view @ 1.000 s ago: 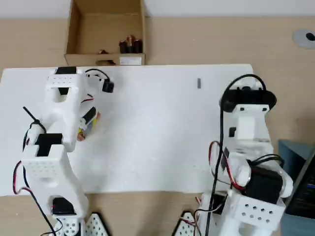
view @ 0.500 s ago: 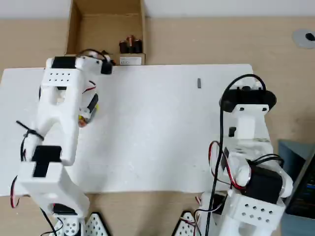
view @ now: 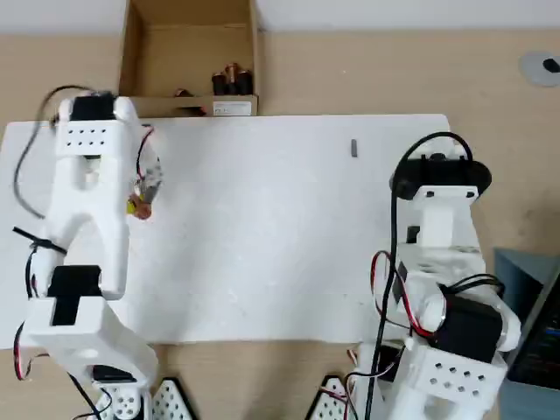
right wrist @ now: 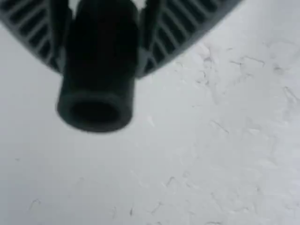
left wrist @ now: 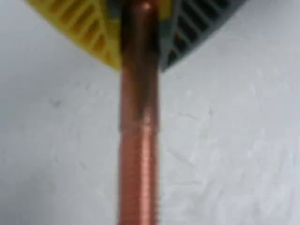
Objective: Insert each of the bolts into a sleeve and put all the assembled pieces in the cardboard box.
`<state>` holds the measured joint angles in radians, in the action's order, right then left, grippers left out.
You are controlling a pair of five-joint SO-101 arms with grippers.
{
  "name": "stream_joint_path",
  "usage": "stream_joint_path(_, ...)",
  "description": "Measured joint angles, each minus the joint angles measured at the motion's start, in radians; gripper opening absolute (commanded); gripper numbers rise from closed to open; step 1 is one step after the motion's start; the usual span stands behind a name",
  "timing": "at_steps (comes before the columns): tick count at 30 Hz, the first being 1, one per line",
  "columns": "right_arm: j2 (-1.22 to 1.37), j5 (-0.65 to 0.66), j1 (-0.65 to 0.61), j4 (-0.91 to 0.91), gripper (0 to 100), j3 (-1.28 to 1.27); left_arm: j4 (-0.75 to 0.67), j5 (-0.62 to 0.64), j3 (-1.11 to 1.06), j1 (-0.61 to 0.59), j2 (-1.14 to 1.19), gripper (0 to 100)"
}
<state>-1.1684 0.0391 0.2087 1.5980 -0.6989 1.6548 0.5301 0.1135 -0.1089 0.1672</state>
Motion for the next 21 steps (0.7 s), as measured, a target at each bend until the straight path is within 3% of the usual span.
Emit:
stream_joint_path(6, 0.000, 0.000, 0.000, 0.000, 1.0, 0.000, -0.002, 0.466, 0.000, -0.020, 0.000, 1)
stream_joint_path(13, 0.000, 0.000, 0.000, 0.000, 1.0, 0.000, -0.005, 0.918, 0.000, -0.020, 0.000, 1)
stream_joint_path(16, 0.000, 0.000, 0.000, 0.000, 1.0, 0.000, -0.005, 1.014, 0.000, -0.020, 0.000, 1)
stream_joint_path(21, 0.000, 0.000, 0.000, 0.000, 1.0, 0.000, -0.021, 1.040, 0.000, -0.020, 0.000, 1)
